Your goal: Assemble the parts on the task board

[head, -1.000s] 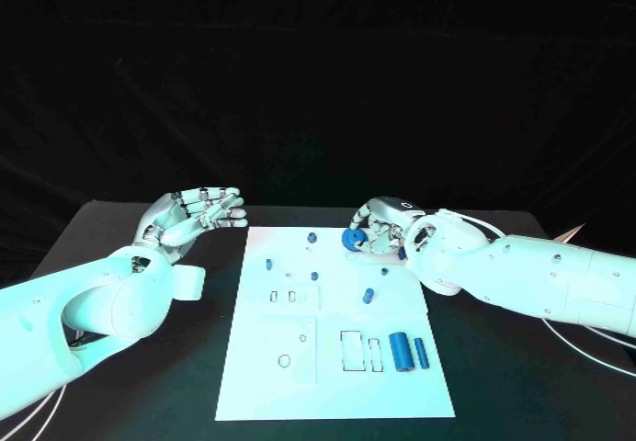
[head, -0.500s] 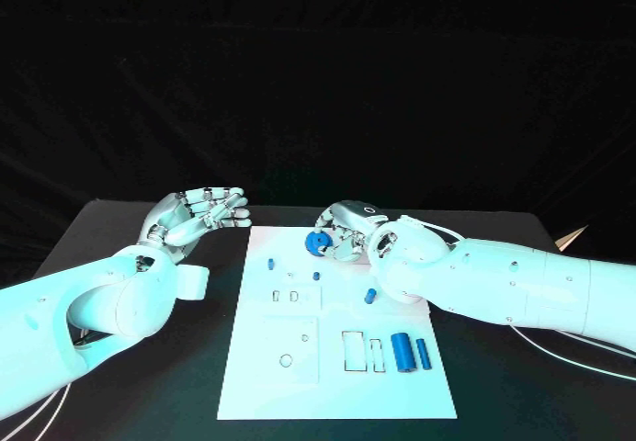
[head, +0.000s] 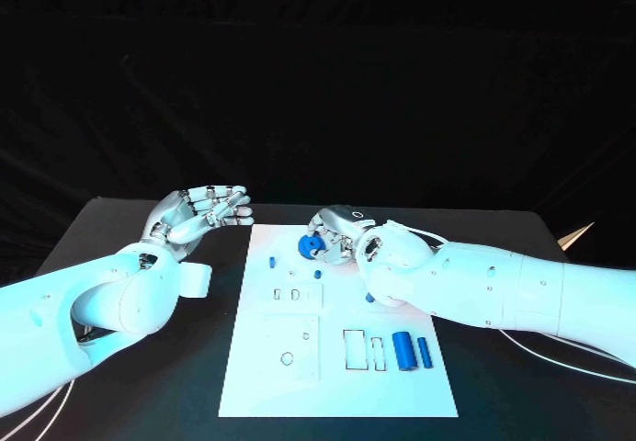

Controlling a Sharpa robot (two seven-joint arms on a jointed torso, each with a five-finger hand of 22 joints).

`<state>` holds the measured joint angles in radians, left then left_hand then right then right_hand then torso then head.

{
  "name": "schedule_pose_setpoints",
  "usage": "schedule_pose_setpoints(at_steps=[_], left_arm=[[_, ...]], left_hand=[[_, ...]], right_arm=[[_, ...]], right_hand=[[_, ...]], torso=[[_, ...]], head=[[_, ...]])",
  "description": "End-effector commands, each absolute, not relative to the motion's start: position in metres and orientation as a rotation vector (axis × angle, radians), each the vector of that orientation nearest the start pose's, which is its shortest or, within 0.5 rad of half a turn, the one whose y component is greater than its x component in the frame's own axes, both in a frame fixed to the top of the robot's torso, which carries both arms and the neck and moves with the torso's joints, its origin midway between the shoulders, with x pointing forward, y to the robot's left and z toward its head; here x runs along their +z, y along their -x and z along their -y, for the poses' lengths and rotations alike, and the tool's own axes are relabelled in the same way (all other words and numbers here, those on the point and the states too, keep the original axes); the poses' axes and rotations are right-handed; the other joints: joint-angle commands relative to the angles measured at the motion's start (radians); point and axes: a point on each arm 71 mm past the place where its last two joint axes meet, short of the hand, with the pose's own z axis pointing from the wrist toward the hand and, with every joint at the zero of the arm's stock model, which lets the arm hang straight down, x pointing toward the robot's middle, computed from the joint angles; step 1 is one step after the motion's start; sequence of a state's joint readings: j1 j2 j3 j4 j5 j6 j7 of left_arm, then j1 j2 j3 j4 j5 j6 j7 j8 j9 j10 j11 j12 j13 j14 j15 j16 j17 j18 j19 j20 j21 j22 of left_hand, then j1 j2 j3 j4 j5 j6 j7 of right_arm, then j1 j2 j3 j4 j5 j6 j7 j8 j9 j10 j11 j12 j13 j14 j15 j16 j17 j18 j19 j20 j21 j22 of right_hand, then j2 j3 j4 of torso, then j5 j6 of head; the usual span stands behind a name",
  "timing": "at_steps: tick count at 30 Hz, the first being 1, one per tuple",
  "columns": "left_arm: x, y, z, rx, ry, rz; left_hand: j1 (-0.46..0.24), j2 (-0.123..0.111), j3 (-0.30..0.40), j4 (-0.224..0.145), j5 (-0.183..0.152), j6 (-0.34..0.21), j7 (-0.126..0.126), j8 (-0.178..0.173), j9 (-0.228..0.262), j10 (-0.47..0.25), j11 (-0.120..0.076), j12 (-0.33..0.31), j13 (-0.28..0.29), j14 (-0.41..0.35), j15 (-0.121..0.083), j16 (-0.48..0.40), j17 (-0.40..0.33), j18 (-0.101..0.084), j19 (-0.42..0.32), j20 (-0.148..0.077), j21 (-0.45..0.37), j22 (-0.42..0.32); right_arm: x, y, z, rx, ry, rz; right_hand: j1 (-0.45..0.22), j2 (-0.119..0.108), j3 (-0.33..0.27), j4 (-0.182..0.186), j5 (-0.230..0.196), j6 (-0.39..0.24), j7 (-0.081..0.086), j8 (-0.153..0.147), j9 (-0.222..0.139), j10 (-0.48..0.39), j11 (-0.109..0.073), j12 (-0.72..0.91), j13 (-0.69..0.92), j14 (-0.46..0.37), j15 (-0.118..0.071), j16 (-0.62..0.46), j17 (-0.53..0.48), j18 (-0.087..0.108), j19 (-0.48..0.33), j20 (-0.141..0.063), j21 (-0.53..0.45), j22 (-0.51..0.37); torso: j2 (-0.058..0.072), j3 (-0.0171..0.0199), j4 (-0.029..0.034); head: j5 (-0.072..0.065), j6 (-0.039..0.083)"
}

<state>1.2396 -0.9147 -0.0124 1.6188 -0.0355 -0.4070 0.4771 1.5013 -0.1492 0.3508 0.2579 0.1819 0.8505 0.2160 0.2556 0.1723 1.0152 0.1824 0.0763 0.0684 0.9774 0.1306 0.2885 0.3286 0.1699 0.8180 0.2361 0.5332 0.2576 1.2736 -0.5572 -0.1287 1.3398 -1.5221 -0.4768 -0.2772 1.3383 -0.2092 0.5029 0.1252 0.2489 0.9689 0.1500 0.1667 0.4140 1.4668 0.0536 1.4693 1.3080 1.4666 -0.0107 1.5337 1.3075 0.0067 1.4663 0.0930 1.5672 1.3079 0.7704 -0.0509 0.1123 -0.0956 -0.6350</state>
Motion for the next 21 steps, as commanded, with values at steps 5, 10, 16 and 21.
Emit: schedule_pose_setpoints(at_steps=[5,10,16,21], left_arm=[[-0.1343,-0.4820,-0.2197,-1.574,0.997,-1.261],[-0.1343,-0.4820,-0.2197,-1.574,0.997,-1.261],[-0.1345,-0.4822,-0.2198,-1.573,0.997,-1.262],[-0.1346,-0.4824,-0.2198,-1.573,0.998,-1.263]], left_hand=[[-0.008,-0.003,0.006,0.001,-0.004,-0.009,0.028,-0.005,0.002,0.001,0.005,-0.004,0.001,0.000,0.006,-0.004,0.001,0.009,-0.006,-0.001,0.005,0.001],[-0.008,-0.003,0.006,0.001,-0.004,-0.009,0.028,-0.005,0.002,0.001,0.005,-0.004,0.001,0.000,0.006,-0.004,0.001,0.009,-0.006,-0.001,0.005,0.001],[-0.008,-0.005,0.010,-0.002,-0.005,-0.009,0.029,-0.006,0.002,0.001,0.005,-0.006,0.001,0.000,0.006,-0.006,0.006,0.009,-0.009,-0.001,0.010,0.004],[-0.008,-0.005,0.010,-0.002,-0.005,-0.009,0.029,-0.006,0.002,0.001,0.005,-0.006,0.001,0.000,0.006,-0.006,0.006,0.009,-0.009,-0.001,0.010,0.004]], right_arm=[[-0.1809,-0.5204,0.1116,0.540,0.170,-1.524],[-0.1823,-0.5224,0.1113,0.530,0.172,-1.529],[-0.1832,-0.5244,0.1113,0.519,0.172,-1.533],[-0.1833,-0.5248,0.1100,0.520,0.175,-1.532]], right_hand=[[-0.006,0.007,0.005,-0.001,-0.005,0.029,-0.016,0.009,0.010,0.034,-0.003,0.002,0.176,0.083,-0.009,0.006,0.160,-0.007,0.104,-0.005,0.004,0.263],[-0.013,0.004,0.007,-0.002,-0.011,0.026,-0.014,0.007,0.010,0.033,-0.002,0.000,0.175,0.083,-0.008,0.006,0.160,-0.007,0.104,-0.005,0.004,0.263],[-0.021,0.001,0.011,-0.003,-0.017,0.015,-0.011,0.001,0.008,0.026,0.000,-0.009,0.167,0.083,-0.007,0.006,0.161,-0.007,0.104,-0.004,0.004,0.263],[-0.036,-0.007,0.017,-0.007,-0.022,-0.013,-0.001,-0.016,0.003,0.012,0.008,-0.028,0.152,0.084,0.000,0.007,0.162,-0.007,0.104,0.001,0.004,0.263]], torso=[[0.000,0.0008,-0.0024],[0.000,0.0008,-0.0023],[0.000,0.0013,-0.0022],[0.000,0.0007,-0.0025]], head=[[0.003,-0.001],[0.003,-0.002],[0.002,-0.002],[0.003,-0.004]])
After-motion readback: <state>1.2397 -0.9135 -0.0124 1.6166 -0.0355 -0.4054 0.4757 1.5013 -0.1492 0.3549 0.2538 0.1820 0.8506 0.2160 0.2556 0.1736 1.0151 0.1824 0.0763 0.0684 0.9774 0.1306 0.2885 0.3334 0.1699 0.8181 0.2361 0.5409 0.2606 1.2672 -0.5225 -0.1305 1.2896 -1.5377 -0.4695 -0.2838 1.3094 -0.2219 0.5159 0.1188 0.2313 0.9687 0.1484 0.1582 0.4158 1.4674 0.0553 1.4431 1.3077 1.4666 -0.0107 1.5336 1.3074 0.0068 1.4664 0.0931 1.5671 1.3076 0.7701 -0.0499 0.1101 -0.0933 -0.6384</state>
